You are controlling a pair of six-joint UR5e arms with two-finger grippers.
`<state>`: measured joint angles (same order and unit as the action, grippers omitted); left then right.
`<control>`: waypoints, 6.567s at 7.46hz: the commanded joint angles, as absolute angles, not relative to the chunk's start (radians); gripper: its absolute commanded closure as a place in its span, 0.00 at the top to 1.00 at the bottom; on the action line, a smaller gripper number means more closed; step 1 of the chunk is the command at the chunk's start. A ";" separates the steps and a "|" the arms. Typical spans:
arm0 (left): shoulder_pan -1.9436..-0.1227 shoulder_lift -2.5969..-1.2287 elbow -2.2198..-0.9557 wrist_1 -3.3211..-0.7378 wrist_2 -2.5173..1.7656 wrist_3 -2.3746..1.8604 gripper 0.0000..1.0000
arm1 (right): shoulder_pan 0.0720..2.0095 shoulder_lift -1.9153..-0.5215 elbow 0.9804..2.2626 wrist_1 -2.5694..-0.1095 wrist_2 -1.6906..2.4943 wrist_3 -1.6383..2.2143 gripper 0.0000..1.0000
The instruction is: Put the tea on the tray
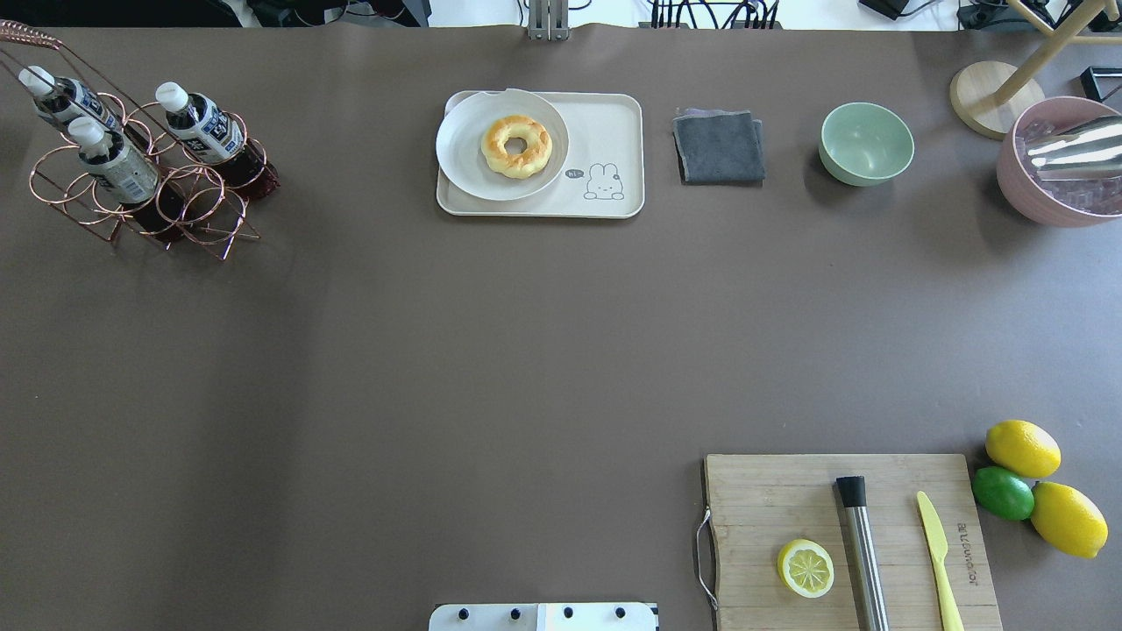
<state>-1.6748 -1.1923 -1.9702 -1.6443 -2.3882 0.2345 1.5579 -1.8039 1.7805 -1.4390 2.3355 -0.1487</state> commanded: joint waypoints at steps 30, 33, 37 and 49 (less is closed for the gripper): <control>-1.244 -1.738 -1.788 -1.985 -2.186 -0.494 0.95 | 1.559 -1.894 1.778 -1.390 2.476 -0.140 1.00; -1.200 -1.764 -1.752 -1.991 -2.113 -0.500 0.94 | 1.559 -1.898 1.779 -1.390 2.476 -0.140 1.00; -1.187 -1.790 -1.703 -1.993 -2.102 -0.489 0.85 | 1.560 -1.904 1.782 -1.390 2.476 -0.140 1.00; -1.186 -1.807 -1.664 -1.994 -2.111 -0.526 0.00 | 1.562 -1.919 1.824 -1.391 2.477 -0.135 1.00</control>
